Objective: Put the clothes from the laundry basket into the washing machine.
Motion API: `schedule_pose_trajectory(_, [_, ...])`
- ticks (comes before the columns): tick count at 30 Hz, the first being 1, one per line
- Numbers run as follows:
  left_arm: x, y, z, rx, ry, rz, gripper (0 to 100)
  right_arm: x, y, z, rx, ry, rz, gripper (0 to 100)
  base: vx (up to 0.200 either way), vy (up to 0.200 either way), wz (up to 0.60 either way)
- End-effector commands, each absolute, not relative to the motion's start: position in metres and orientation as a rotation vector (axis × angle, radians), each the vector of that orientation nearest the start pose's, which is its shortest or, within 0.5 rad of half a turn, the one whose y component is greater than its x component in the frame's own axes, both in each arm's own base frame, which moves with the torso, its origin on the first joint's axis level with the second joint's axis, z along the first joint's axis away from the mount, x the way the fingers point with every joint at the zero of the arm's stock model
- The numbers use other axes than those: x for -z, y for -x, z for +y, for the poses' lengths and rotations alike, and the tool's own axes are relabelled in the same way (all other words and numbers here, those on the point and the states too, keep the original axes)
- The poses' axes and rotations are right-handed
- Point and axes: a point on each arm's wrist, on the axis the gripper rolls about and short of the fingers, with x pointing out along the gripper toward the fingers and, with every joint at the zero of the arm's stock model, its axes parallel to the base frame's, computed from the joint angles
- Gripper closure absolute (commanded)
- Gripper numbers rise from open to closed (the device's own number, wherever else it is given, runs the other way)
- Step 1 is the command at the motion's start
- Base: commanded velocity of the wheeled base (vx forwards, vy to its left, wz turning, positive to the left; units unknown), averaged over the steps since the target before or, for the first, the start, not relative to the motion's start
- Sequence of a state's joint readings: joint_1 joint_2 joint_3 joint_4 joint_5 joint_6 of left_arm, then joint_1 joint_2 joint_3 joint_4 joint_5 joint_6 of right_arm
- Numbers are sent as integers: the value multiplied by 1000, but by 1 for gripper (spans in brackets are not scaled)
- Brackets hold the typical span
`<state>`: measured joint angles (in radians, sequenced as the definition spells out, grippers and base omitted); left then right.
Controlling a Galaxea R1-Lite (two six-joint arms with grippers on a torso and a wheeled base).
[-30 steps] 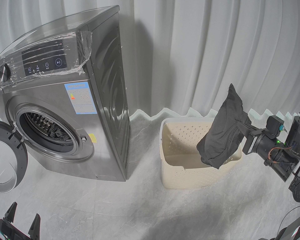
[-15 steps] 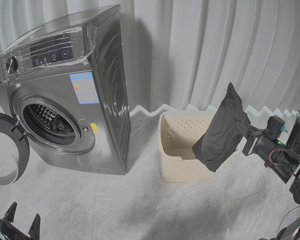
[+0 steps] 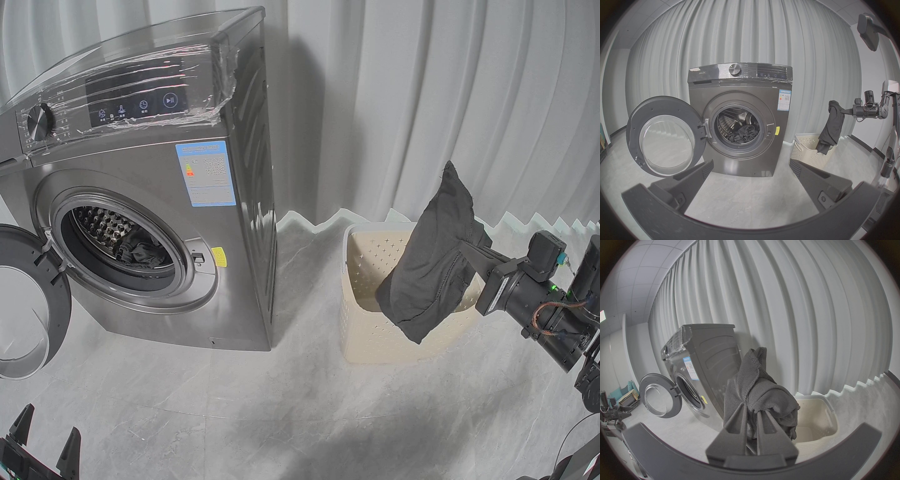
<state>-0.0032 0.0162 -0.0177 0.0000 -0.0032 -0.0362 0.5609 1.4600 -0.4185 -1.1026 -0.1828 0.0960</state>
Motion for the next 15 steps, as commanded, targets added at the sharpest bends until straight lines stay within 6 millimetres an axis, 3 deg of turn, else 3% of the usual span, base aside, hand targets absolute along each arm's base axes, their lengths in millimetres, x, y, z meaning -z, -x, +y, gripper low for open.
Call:
schedule_pose_trajectory(1, [-76, 23, 0, 6, 37, 0, 0, -191, -188, 119, -403, -119, -39, 100, 0, 200, 0])
schedule_pose_trajectory(15, [-76, 23, 0, 6, 40, 0, 0, -191, -187, 123, -423, -123, -36, 100, 0, 200, 0])
